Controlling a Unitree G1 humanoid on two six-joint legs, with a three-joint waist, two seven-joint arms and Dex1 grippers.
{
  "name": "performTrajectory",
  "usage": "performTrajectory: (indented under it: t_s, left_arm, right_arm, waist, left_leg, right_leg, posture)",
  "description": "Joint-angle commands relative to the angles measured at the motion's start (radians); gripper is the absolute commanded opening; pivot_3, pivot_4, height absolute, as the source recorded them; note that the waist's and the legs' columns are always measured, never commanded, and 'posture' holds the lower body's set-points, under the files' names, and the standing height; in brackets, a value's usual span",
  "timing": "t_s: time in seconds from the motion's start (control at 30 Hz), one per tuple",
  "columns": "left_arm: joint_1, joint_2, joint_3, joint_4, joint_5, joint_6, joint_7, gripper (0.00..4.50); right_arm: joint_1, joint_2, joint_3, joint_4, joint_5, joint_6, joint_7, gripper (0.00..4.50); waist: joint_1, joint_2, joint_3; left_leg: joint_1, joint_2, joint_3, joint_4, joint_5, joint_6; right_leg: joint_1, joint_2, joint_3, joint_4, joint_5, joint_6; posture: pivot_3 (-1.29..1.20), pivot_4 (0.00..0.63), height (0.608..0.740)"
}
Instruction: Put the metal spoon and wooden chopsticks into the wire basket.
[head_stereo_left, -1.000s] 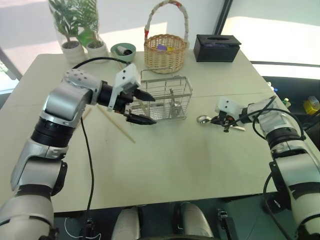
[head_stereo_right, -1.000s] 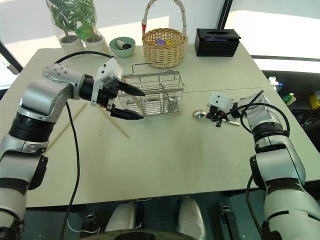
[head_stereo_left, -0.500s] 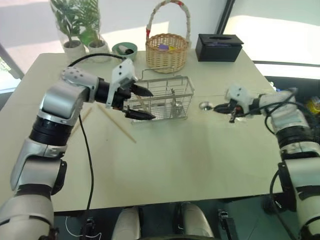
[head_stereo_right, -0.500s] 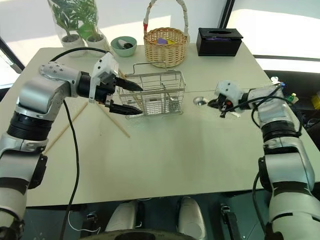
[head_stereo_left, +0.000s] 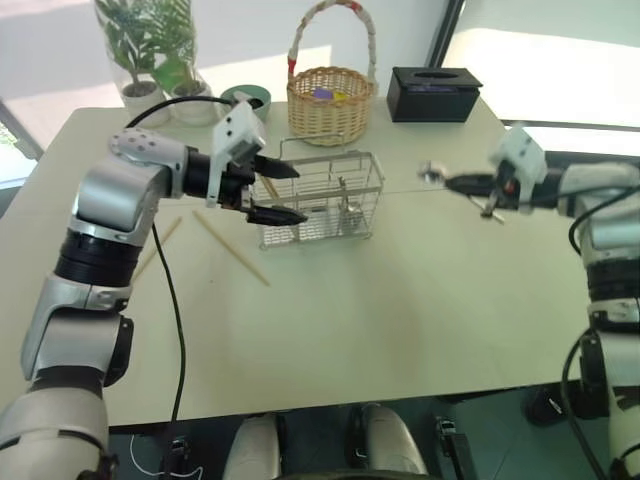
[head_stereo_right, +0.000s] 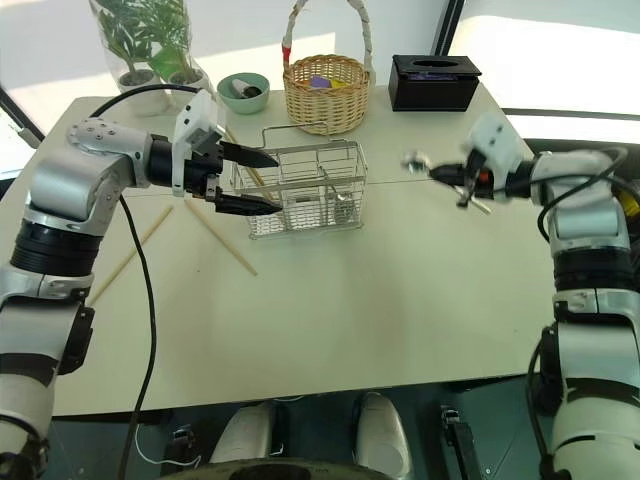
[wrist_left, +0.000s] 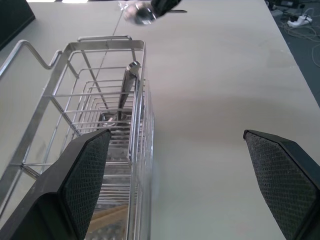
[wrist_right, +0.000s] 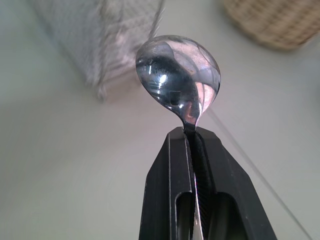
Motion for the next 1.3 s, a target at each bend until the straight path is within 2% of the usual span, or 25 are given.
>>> performTrajectory:
  t_s: [0.03,0.17,0.33,0.63,0.7,0.77,0.93,0.97,1.07,1.2,1.3]
  left_arm:
    - [-0.028,0.012,0.052,-0.013,-0.015,-0.004,0.017,4.50]
    - [-0.030,0.015,0.065,-0.006,-0.019,-0.003,0.029,4.50]
    - [-0.024,0.019,0.081,-0.021,-0.023,0.011,0.052,4.50]
    - [-0.012,0.051,0.105,-0.060,-0.040,0.046,0.077,4.50]
    - [-0.009,0.055,0.109,-0.063,-0.041,0.050,0.079,4.50]
    - [-0.008,0.058,0.110,-0.064,-0.043,0.050,0.081,4.50]
    - [-0.008,0.061,0.108,-0.067,-0.046,0.051,0.088,4.50]
    - [-0.008,0.061,0.108,-0.065,-0.047,0.049,0.090,4.50]
    - [-0.011,0.060,0.111,-0.059,-0.050,0.046,0.098,4.50]
    - [-0.007,0.080,0.161,-0.057,-0.055,0.052,0.148,4.50]
    - [-0.005,0.116,0.231,-0.063,-0.065,0.067,0.198,4.50]
  right_arm:
    - [-0.136,0.103,-0.077,-0.162,0.138,0.189,-0.139,0.06]
    - [-0.173,0.227,-0.077,-0.207,0.166,0.257,-0.270,0.06]
    - [-0.171,0.376,-0.042,-0.171,0.153,0.196,-0.386,0.06]
    - [-0.128,0.477,-0.045,-0.086,0.164,0.104,-0.456,0.06]
    - [-0.109,0.488,-0.043,-0.070,0.155,0.086,-0.477,0.69]
    - [-0.095,0.494,-0.037,-0.068,0.145,0.070,-0.495,1.53]
    - [-0.081,0.492,-0.041,-0.101,0.150,0.071,-0.523,4.12]
    - [-0.081,0.486,-0.044,-0.112,0.153,0.073,-0.525,4.48]
    - [-0.089,0.463,-0.054,-0.140,0.165,0.093,-0.524,4.48]
    - [-0.159,0.331,-0.083,-0.202,0.209,0.131,-0.426,4.48]
    - [-0.210,0.215,-0.116,-0.255,0.312,0.221,-0.302,4.48]
  waist:
    - [0.000,0.000,0.000]
    - [0.012,-0.002,-0.001]
    - [0.012,-0.002,-0.001]
    - [0.006,-0.002,-0.002]
    - [0.005,-0.002,-0.002]
    - [0.007,-0.002,-0.001]
    - [0.005,-0.002,-0.001]
    - [0.005,-0.002,-0.001]
    - [0.006,-0.002,-0.001]
    - [0.010,-0.001,-0.001]
    - [0.008,-0.001,-0.001]
  left_leg:
    - [0.000,0.000,0.000,0.000,0.000,0.000]
    - [0.000,0.001,-0.002,-0.001,0.000,0.000]
    - [-0.006,-0.002,-0.003,0.001,0.000,0.000]
    - [-0.013,-0.002,-0.003,0.000,0.000,0.000]
    - [-0.013,-0.002,-0.003,0.000,0.000,0.000]
    - [-0.012,-0.002,-0.003,0.000,0.000,0.000]
    - [-0.012,-0.002,-0.003,0.001,0.000,0.000]
    - [-0.012,-0.002,-0.004,0.000,0.000,0.000]
    - [-0.012,-0.002,-0.004,0.000,0.000,0.000]
    - [-0.013,-0.002,-0.004,0.001,0.000,0.000]
    - [-0.014,-0.002,-0.004,0.000,0.000,0.001]
  right_leg:
    - [-0.001,0.000,0.000,0.001,0.000,0.000]
    - [-0.001,0.002,0.000,0.003,0.000,0.000]
    - [0.000,0.000,0.000,0.000,0.000,0.000]
    - [-0.007,0.001,0.000,0.000,0.002,0.003]
    - [-0.007,0.001,0.000,0.000,0.002,0.003]
    - [-0.007,0.001,0.000,0.000,0.002,0.003]
    - [-0.007,0.001,0.000,0.001,0.003,0.003]
    - [-0.007,0.001,0.000,0.001,0.003,0.003]
    - [-0.007,0.001,0.000,0.001,0.003,0.003]
    - [-0.007,0.001,0.000,0.000,0.003,0.003]
    - [-0.007,0.001,0.000,-0.001,0.003,0.003]
  posture:
    - [0.00,0.150,0.717]
    - [0.00,0.150,0.717]
    - [0.00,0.150,0.717]
    - [0.00,0.150,0.717]
    - [0.00,0.150,0.717]
    - [0.00,0.150,0.717]
    - [0.00,0.150,0.717]
    - [0.00,0.150,0.717]
    - [0.00,0.150,0.717]
    - [0.00,0.150,0.717]
    - [0.00,0.150,0.717]
